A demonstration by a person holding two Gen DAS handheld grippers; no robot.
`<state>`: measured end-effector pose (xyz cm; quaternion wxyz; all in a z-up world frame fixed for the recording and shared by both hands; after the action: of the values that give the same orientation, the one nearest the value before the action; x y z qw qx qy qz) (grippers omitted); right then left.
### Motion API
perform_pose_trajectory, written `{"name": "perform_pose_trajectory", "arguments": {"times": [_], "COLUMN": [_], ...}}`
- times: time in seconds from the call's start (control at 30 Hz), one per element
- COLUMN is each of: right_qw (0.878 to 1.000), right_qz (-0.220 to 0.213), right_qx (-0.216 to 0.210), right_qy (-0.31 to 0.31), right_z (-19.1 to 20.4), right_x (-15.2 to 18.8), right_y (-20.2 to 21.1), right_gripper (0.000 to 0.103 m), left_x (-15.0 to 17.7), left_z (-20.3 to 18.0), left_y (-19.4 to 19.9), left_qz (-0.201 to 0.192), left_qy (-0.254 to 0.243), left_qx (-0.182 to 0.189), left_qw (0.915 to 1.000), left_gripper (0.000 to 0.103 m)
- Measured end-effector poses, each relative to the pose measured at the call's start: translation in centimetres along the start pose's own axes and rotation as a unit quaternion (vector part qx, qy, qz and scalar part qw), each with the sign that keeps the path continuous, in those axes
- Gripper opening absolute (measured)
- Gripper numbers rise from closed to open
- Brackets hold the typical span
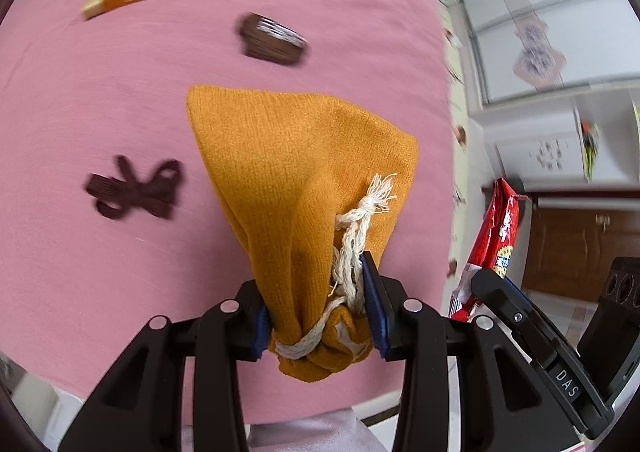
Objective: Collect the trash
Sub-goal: 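Carry the mustard pouch and red candy wrapper over the yellow bucket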
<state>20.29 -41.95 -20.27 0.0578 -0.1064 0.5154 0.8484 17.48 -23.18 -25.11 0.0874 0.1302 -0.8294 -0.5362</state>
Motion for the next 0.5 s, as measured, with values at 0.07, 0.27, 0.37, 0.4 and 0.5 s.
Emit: {"name": "perform_pose_trajectory", "arguments": {"times": [0.07, 0.27, 0.37, 0.4, 0.5], "right_qw": [1.000, 0.997, 0.994, 0.992, 0.988], "right_qz": [-0.009, -0.028, -0.034, -0.036, -0.042], "right_qx": [0.007, 0.023, 0.033, 0.034, 0.039], "right_qy": [-0.017, -0.075, -0.103, -0.112, -0.140], "right_z": [-1.8, -7.5, -10.4, -11.3, -14.1], "right_x": [0.9, 3.6, 4.7, 5.0, 6.0], "right_y": [1.3, 4.5, 5.7, 6.0, 7.0], "right_gripper": [0.027, 0.027, 0.027, 0.027, 0.027], "left_x": [0.9, 3.8, 4.8, 5.1, 5.6], "left_z": [-1.8, -7.5, -10.0, -10.9, -13.2], "left_y": [-0.9, -4.0, -6.0, -6.6, -8.4], "left_qz": [0.010, 0.047, 0.069, 0.075, 0.089], "left_qy": [-0.019, -0.071, -0.092, -0.098, -0.118], "left_qx": [0.001, 0.001, 0.002, 0.003, 0.001], "left_qw": [0.9998, 0.9963, 0.9933, 0.9923, 0.9890], "left_gripper": [0.039, 0.039, 0.039, 0.039, 0.039]}}
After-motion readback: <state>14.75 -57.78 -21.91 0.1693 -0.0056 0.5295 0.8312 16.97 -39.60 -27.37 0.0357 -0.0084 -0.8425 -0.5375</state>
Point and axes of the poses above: each gripper's, at about its wrist camera, not at the fingertips, and y roughly against the way its jaws point, z to its left, x to its underside, the point moved 7 cm from there along -y, roughly the way its jaws point, and after that the axes turned 1 degree about y, right-handed, at the moved point
